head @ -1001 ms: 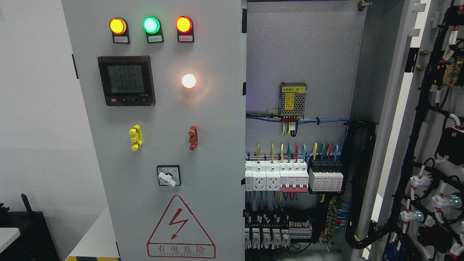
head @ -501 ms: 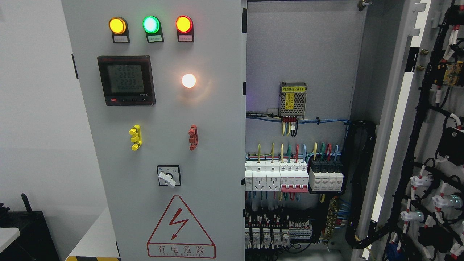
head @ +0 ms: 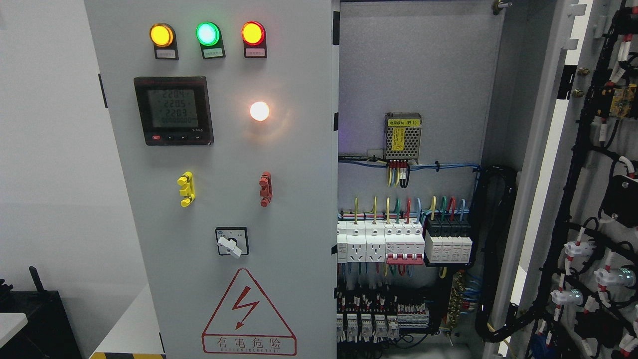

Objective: Open door with both hands

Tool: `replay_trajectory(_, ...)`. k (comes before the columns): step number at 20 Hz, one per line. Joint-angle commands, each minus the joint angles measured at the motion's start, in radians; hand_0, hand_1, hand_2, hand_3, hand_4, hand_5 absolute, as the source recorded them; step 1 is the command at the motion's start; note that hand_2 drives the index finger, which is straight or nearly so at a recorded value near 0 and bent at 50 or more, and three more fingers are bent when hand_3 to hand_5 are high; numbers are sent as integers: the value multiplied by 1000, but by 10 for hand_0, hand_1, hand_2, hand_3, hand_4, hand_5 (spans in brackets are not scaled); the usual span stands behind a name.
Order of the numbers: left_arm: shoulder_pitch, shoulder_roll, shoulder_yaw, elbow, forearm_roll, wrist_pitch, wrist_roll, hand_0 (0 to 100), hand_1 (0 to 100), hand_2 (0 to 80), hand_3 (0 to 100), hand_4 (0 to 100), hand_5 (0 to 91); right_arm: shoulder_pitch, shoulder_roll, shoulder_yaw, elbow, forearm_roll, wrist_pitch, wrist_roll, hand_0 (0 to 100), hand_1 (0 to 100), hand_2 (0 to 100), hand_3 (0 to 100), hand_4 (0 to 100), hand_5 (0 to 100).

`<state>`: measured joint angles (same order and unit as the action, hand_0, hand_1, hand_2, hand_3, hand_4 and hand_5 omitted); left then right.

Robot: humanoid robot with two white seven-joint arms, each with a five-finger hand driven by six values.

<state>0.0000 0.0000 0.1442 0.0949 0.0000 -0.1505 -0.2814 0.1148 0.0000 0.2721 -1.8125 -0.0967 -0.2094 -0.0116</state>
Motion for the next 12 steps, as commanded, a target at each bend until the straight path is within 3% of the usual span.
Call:
replay_trajectory(1,31,-34,0,0,3,0,-1,0,0,0,0,41,0,-89,-31,35,128,-3,-1,10,0,0,0,0,0,0)
replay_trajectory(8,31,-34,0,0,3,0,-1,0,0,0,0,41,0,-182,-31,44,217,-3,4,10,0,0,0,0,0,0)
replay_trajectory(12,31,-34,0,0,3,0,-1,0,0,0,0,41,0,-216,-29,44,229,-73,45,10,0,0,0,0,0,0)
